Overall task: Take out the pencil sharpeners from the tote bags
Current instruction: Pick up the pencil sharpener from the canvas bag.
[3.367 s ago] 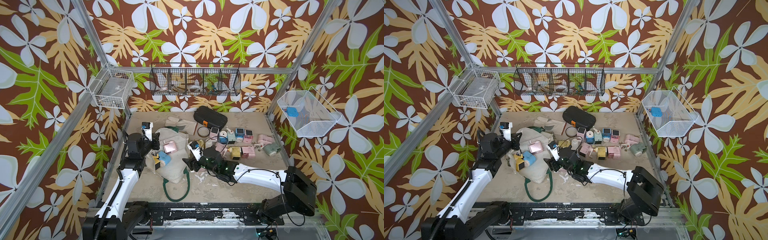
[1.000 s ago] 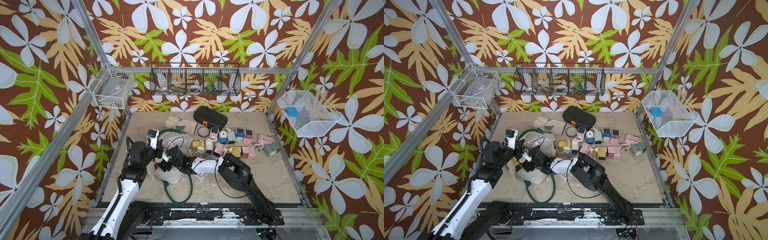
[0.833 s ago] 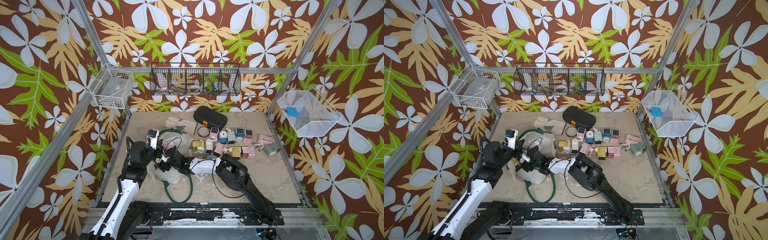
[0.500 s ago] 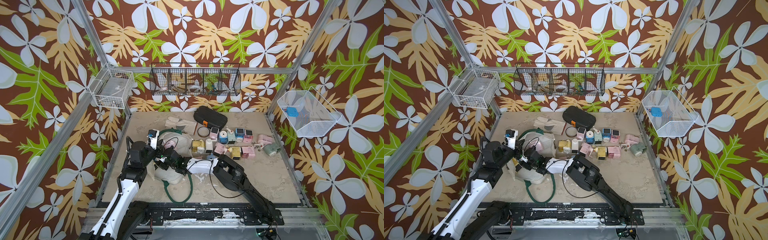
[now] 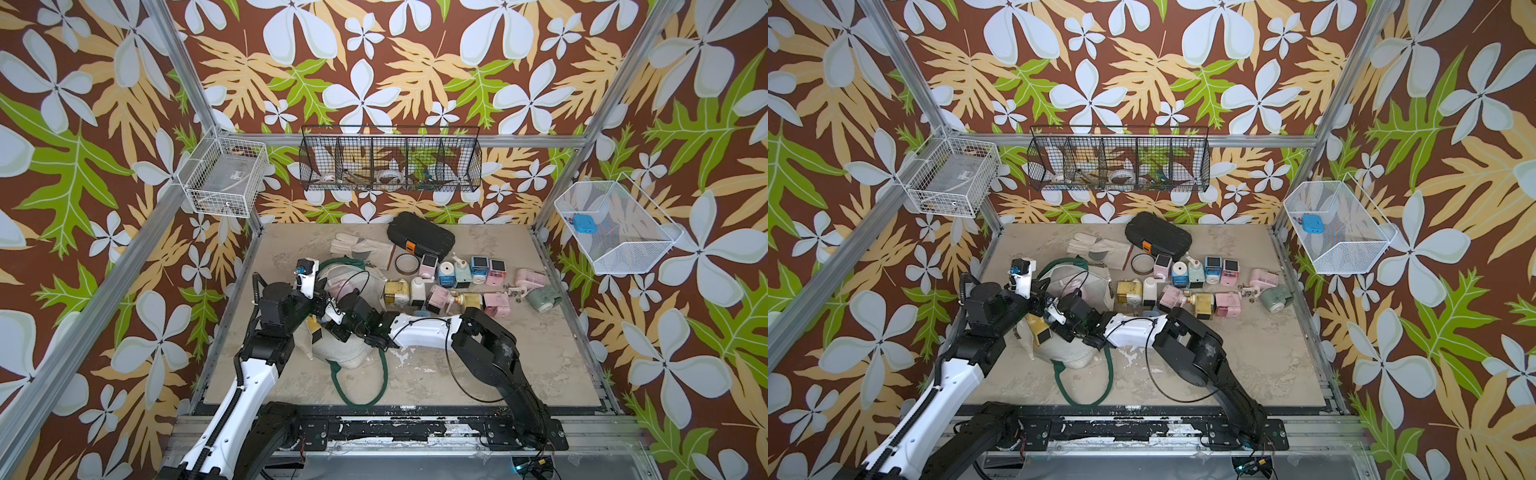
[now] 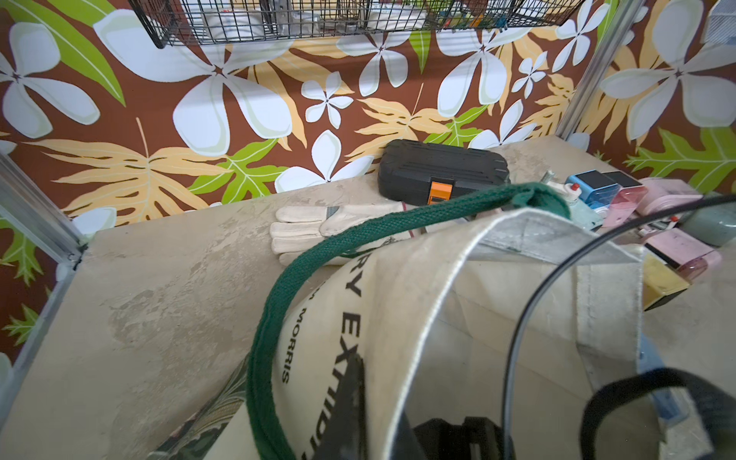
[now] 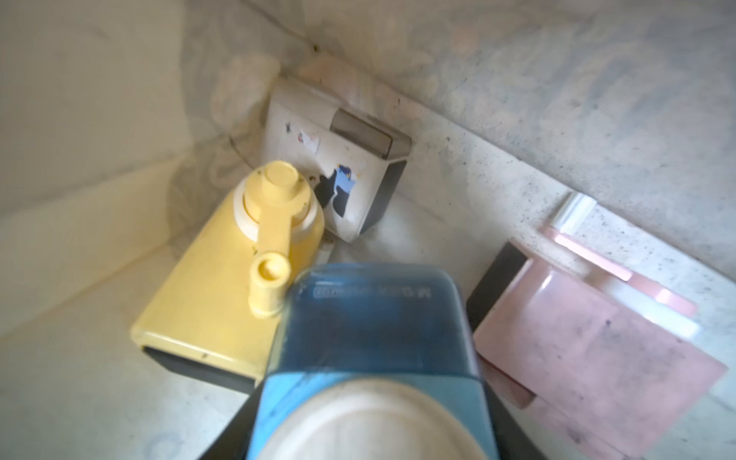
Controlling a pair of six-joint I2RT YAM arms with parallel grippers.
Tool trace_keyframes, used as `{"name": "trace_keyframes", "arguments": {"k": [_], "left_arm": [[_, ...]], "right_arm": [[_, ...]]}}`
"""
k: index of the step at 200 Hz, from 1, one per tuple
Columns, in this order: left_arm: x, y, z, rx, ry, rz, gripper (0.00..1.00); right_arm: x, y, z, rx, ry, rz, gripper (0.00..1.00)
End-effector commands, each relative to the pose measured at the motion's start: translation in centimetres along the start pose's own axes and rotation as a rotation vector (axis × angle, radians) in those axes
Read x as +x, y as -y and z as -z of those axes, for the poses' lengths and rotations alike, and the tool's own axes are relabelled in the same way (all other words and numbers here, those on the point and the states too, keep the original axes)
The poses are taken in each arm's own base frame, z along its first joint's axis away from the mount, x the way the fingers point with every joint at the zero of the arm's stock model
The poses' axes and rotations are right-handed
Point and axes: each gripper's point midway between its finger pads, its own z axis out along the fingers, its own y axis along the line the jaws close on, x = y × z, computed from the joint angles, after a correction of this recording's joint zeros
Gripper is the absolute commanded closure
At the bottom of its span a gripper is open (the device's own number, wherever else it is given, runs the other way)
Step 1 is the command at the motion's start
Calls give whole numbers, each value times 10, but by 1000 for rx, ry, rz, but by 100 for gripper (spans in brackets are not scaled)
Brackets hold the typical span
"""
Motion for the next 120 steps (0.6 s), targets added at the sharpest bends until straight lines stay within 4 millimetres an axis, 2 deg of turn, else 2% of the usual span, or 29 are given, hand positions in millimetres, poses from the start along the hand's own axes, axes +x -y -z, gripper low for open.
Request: {"name": "trace_keyframes", "arguments": {"k": [1, 35, 79, 120], "left_arm": [[-6, 1, 1, 7, 17, 0, 100], [-7, 1, 1, 6, 20, 4, 100], [-4, -2, -2, -7, 7, 8, 100], [-4, -1, -1, -5, 10, 12, 100]], "right_arm": [[-20, -2, 12, -16, 62, -51, 67], [-24, -8, 37, -56, 85, -93, 68], [-31, -12, 83, -97, 123, -162, 68], [-17, -11, 132, -91, 140, -200, 68]]}}
